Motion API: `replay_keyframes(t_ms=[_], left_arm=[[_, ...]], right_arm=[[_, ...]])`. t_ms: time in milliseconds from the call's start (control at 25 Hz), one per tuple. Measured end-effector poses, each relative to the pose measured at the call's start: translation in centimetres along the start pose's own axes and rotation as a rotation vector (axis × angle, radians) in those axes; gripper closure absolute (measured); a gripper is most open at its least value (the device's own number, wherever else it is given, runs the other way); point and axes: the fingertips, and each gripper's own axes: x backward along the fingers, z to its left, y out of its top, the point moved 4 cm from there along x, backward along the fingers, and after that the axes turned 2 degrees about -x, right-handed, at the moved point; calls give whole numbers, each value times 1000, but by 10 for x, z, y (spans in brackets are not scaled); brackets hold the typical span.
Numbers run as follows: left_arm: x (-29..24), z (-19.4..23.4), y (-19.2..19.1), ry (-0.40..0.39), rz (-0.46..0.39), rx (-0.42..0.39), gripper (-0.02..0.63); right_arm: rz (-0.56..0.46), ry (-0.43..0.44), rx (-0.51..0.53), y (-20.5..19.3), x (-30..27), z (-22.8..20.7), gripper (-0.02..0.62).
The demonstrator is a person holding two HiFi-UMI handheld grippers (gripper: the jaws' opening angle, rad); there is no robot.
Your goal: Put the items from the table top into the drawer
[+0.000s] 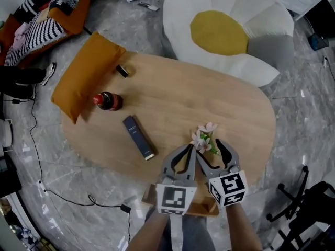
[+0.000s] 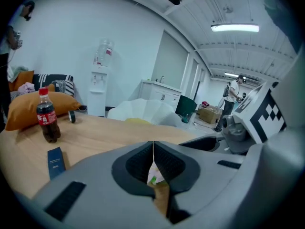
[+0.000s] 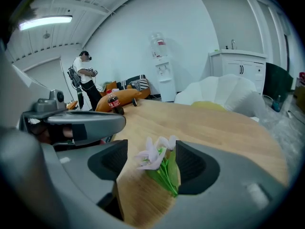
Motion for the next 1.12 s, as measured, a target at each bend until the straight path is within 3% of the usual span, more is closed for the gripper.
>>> replay_keyframes(t_ms=[560, 1120], left_arm=[[-14, 11, -29, 26, 53, 34, 594], [-17, 6, -41, 27, 68, 57, 595]], right_arm=[[81, -16, 65, -25, -29, -6, 290], [143, -55, 25, -47, -42, -20, 311]])
